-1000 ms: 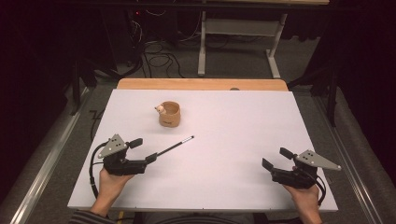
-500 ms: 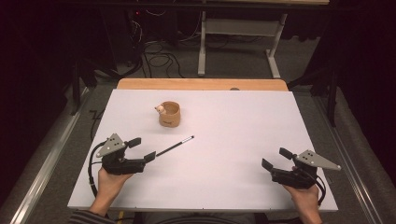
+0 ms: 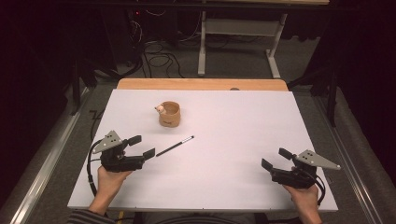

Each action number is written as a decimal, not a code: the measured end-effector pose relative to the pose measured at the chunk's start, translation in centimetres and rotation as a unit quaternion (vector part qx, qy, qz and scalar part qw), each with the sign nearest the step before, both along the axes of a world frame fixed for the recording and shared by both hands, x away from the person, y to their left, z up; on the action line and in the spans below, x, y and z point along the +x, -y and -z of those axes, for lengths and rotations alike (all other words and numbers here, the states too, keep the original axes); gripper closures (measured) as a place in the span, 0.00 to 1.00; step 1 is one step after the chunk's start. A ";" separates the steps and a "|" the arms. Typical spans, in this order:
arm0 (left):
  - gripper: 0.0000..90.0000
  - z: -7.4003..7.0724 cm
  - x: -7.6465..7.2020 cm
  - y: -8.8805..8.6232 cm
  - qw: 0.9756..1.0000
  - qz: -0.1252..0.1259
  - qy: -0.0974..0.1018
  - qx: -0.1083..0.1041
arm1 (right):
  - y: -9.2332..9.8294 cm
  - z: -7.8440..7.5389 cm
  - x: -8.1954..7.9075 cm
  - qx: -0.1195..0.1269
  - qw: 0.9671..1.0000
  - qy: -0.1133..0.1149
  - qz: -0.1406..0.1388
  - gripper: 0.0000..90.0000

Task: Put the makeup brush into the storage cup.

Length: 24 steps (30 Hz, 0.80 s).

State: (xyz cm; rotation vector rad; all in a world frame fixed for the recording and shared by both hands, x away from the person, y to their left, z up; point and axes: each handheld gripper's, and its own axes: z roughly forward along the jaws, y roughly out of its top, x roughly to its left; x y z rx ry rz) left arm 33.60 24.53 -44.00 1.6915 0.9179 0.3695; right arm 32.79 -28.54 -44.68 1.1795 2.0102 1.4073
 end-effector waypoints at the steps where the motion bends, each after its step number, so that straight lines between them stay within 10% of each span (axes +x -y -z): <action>1: 0.23 -0.1 0.0 0.0 1.000 0.001 0.000 -0.003 | 0.0 0.0 0.0 0.001 1.000 -0.001 0.000 0.19; 24: 0.23 -1.6 1.4 1.9 1.000 0.023 -0.001 -0.007 | -0.1 0.0 0.0 -0.002 1.000 -0.003 -0.005 0.19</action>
